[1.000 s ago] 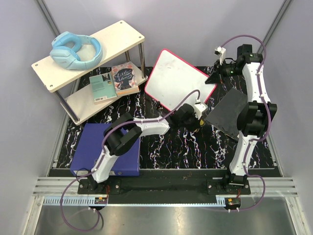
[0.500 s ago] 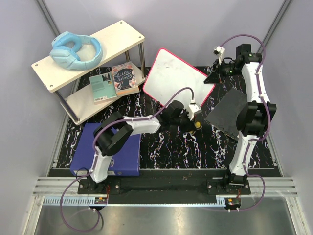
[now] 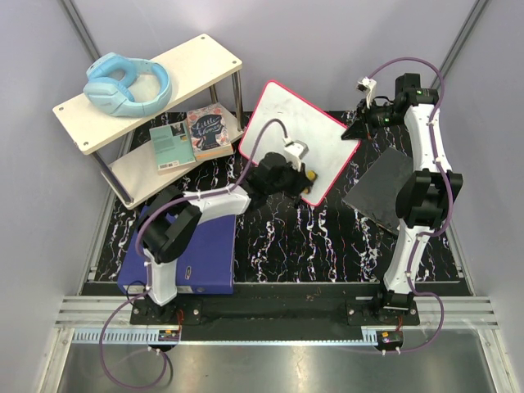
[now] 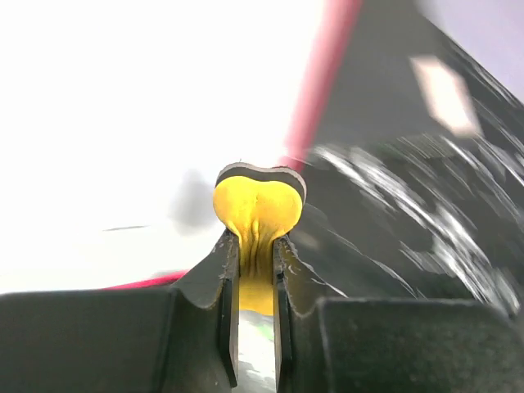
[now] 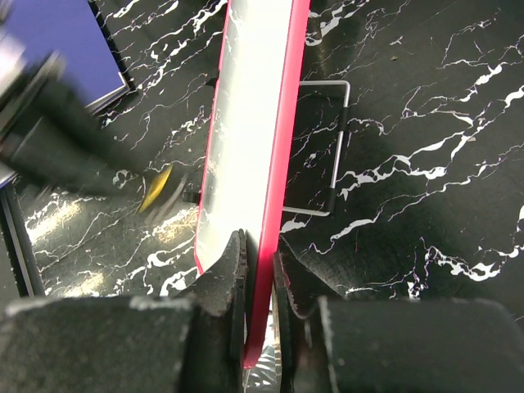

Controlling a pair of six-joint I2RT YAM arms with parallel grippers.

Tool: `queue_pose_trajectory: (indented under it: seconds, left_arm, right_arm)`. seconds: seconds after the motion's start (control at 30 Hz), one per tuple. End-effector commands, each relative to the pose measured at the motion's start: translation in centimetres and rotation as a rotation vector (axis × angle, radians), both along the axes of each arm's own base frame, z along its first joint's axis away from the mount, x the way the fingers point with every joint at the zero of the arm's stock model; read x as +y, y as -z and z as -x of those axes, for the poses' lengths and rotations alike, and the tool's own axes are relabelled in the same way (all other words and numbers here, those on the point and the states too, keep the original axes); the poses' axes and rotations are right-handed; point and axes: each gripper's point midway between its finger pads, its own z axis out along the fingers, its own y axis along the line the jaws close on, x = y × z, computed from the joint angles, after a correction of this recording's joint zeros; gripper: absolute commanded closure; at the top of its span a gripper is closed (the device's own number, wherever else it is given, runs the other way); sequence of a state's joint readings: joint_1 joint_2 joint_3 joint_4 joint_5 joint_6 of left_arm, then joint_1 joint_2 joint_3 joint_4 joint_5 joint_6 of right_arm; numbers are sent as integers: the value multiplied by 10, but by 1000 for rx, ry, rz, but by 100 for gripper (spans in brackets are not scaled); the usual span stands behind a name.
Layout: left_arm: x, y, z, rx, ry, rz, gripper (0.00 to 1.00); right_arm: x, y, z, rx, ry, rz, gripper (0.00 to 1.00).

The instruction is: Erase the whiteboard

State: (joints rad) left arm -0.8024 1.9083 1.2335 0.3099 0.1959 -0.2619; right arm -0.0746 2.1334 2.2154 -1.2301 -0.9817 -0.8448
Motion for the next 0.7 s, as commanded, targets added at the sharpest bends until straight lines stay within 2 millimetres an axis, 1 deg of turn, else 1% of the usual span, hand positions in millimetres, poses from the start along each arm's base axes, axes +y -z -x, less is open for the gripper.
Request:
queue_pose_trajectory:
  seconds: [0.0,0.07,0.1,0.13,0.17,0.3,0.43,0.47,0.53,0.57,0.6,0.67]
  left_arm:
    - [12,-9,-51,-38,-309,35,100]
    - [3,2,-52,-35,-284,23,100]
    - [-3,-1,-54,-39,-277,35,100]
    - [-6,1,-55,-39,-270,33,100]
    - [-6,10,-58,-36,-284,18,100]
    - [-6,23,-64,-49,-314,10,100]
    - [12,32,-76,-59,-432,-19,100]
    - [24,35,-80,-55,-496,-23,100]
    - [35,30,-84,-58,-557,-10,100]
    - [49,32,-87,-55,-630,-13,100]
    - [56,29,-90,-58,-666,-7,100]
    - [66,34,-93,-13,-735,-4,100]
  right_arm:
    - [19,36,88,427,-91,40,100]
    - [20,36,89,431,-93,32,100]
    - [21,37,89,430,-95,31,100]
    - [21,38,88,431,-95,29,100]
    - [21,37,89,433,-95,28,100]
    - [21,37,88,429,-96,28,100]
    - [21,37,89,431,-96,28,100]
    - [21,36,88,424,-97,29,100]
    - [21,37,88,427,-99,25,100]
    - [21,37,89,429,-99,24,100]
    - [21,37,89,427,-99,24,100]
    - [22,37,89,429,-100,19,100]
